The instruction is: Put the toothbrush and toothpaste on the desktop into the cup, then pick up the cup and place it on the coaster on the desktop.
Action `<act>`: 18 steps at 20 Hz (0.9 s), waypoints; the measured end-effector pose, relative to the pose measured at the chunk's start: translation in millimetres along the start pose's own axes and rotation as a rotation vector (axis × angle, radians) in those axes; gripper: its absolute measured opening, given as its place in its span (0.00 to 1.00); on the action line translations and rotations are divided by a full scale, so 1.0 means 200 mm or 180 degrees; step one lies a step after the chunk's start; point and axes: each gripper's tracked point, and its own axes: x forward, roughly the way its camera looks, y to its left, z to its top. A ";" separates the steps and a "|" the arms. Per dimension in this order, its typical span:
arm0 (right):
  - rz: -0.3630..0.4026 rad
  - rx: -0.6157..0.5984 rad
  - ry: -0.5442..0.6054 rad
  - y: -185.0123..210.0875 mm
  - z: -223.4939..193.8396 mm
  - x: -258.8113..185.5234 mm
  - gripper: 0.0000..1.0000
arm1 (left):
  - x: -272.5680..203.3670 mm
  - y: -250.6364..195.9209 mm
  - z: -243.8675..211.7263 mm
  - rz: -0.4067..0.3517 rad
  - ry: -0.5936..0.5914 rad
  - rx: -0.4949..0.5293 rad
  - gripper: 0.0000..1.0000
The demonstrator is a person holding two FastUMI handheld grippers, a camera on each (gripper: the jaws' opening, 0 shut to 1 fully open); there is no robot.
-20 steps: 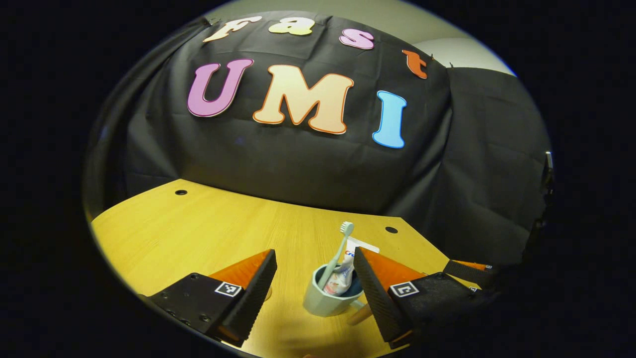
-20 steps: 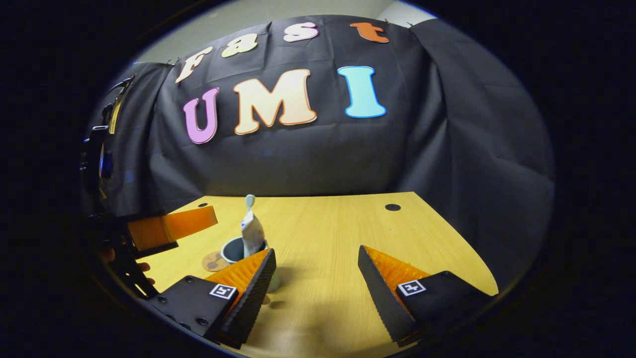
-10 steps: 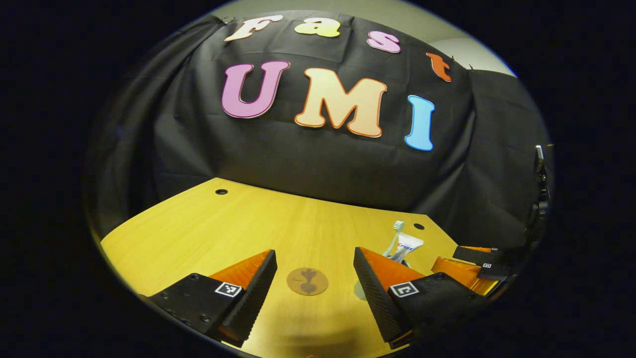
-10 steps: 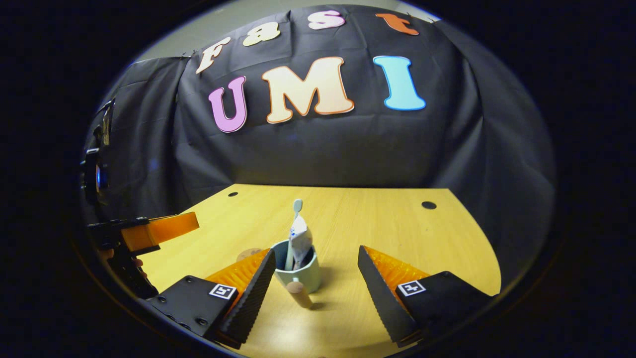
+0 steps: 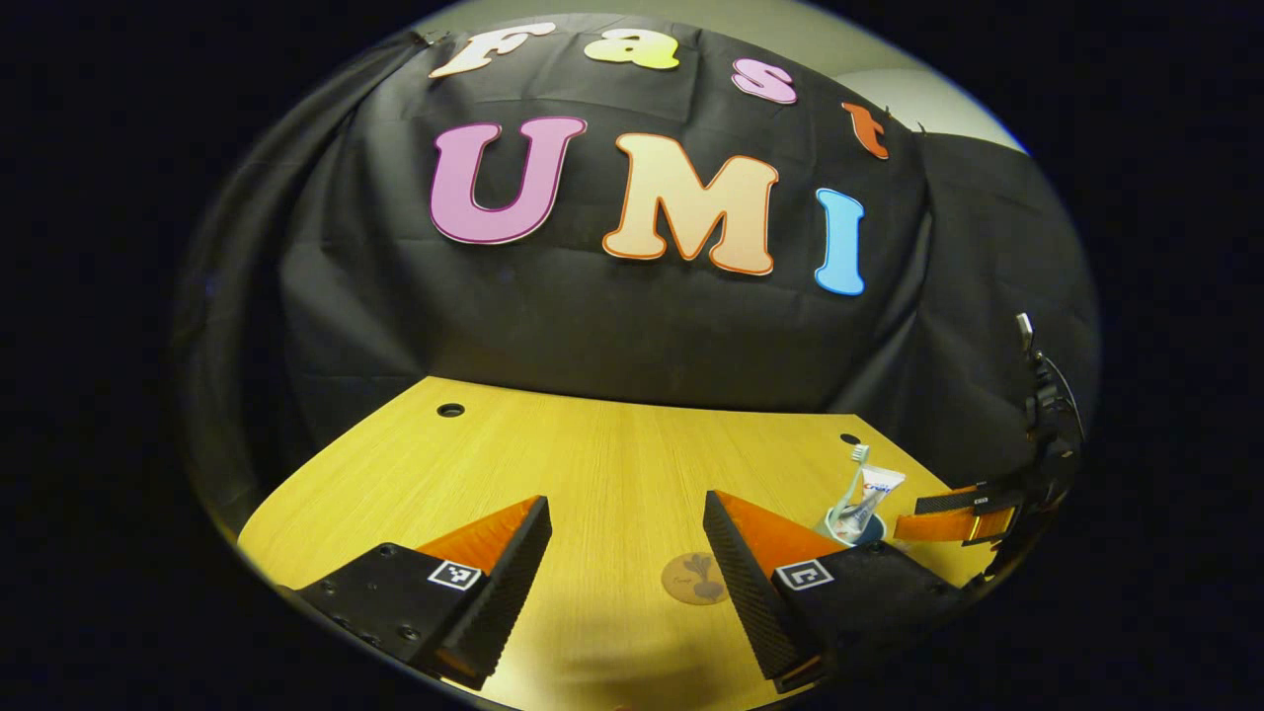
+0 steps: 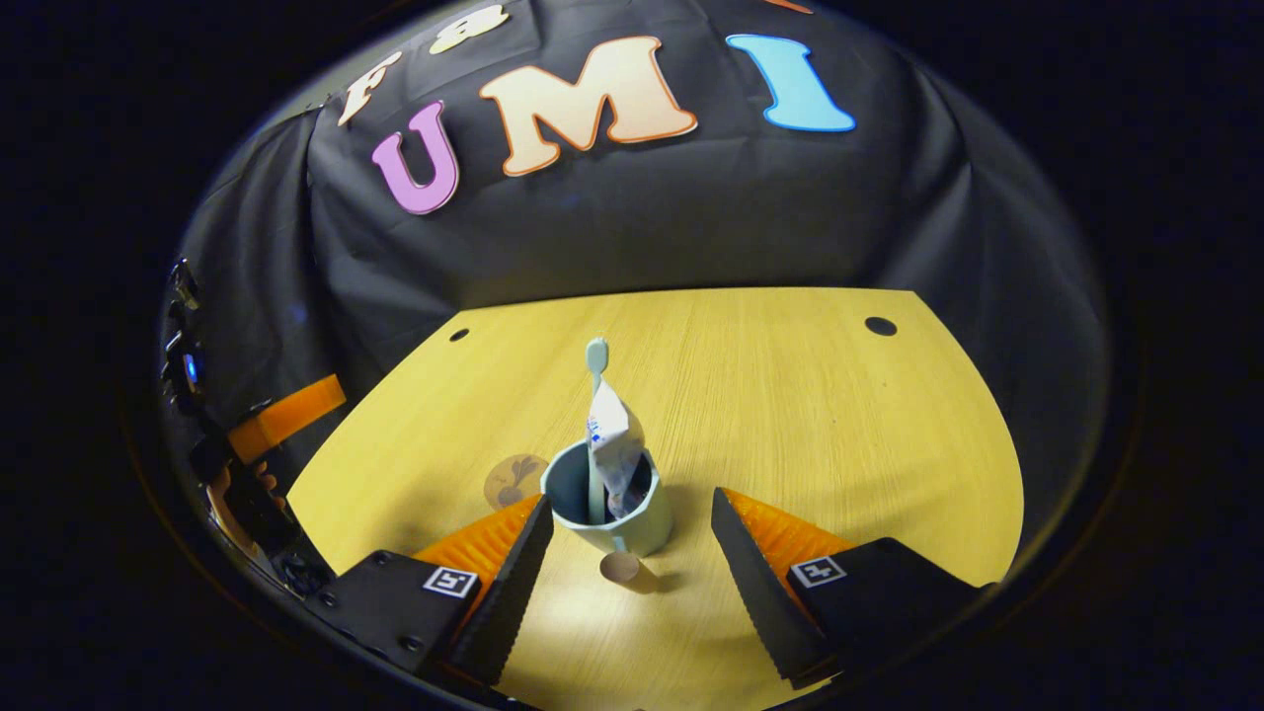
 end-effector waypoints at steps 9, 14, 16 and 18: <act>-0.0021 -0.0774 0.0822 0.08 -0.13 0.08 0.97 | 0.07 0.33 0.01 0.0074 0.0093 0.0035 0.92; -0.0018 -0.0800 0.1185 0.07 -0.21 0.17 0.99 | 0.07 0.42 -0.03 0.0161 0.0135 -0.0003 0.92; -0.0060 -0.0767 0.1248 0.05 -0.23 0.20 0.99 | 0.07 0.44 -0.06 0.0187 0.0173 -0.0030 0.92; -0.0064 -0.0768 0.1370 0.03 -0.26 0.23 0.97 | 0.06 0.48 -0.09 0.0247 0.0221 -0.0048 0.92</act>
